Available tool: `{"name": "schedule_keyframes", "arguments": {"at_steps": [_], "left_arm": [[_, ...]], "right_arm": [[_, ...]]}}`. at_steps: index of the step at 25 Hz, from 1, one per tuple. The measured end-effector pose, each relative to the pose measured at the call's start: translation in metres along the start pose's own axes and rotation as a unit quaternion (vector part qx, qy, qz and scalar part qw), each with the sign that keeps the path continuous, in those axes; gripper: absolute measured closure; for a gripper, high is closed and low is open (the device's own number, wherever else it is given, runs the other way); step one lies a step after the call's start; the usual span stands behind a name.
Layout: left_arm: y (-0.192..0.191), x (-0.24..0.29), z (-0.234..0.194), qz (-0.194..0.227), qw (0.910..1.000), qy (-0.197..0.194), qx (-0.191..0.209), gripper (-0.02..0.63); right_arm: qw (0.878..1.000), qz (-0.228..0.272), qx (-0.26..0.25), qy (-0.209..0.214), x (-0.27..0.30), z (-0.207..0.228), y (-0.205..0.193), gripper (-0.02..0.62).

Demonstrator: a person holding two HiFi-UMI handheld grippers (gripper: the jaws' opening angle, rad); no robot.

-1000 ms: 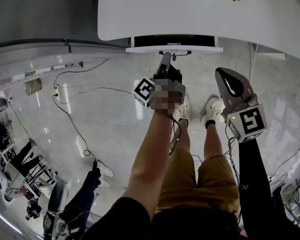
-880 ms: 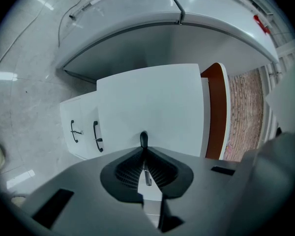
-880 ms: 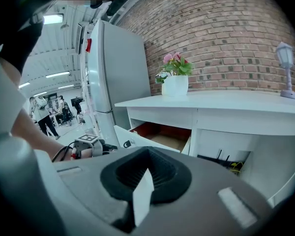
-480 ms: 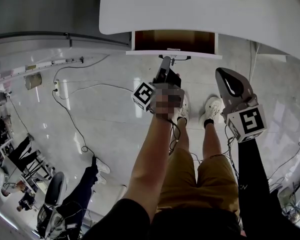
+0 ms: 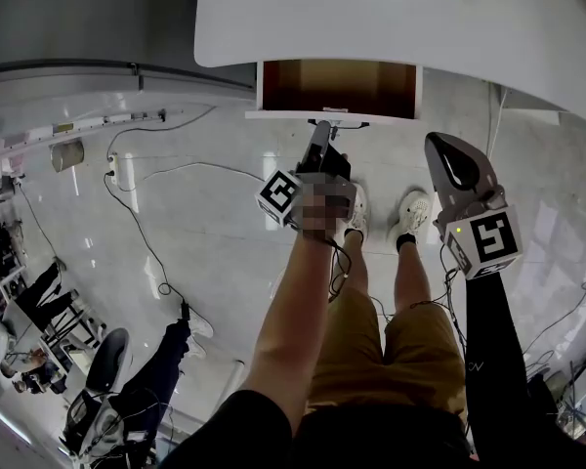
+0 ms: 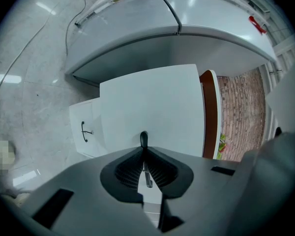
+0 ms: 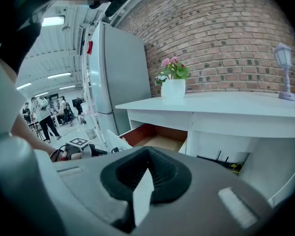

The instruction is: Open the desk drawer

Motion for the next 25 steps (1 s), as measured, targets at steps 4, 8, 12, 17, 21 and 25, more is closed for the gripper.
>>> {"name": "schedule_keyframes", "arguments": {"at_steps": [4,8,12,17,21,25], "left_arm": [[-0.005,-0.01,0.002,0.001,0.9999,0.01,0.003,0.58],[-0.008,-0.016,-0.001,0.002,0.9997,0.021,0.008,0.578],[-0.007,-0.021,-0.001,0.0,0.9996,0.026,0.011,0.578],[-0.011,-0.032,-0.008,-0.005,0.9986,0.048,0.02,0.577],[-0.013,-0.043,-0.012,-0.007,0.9979,0.061,0.018,0.577],[-0.018,-0.054,-0.015,-0.006,0.9975,0.068,0.018,0.577]], "right_arm": [[1.0,0.003,-0.004,0.0,-0.007,0.003,0.003,0.595],[1.0,0.007,-0.006,-0.002,-0.011,0.009,0.005,0.595],[1.0,0.008,-0.004,-0.003,-0.013,0.012,0.004,0.595],[1.0,0.009,0.0,0.002,-0.014,0.013,0.0,0.595],[1.0,0.007,0.0,0.007,-0.017,0.008,-0.003,0.595],[1.0,0.007,0.0,0.01,-0.018,0.008,-0.003,0.595]]}}
Point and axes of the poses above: the fingertips, and each gripper's own axes: x forward along the fingers, z to its right, y out of its top, the point moved 9 cm from there along -x, backward along the fingers, and after that the axes turned 9 degrees about -y, right-handed, at the moved point
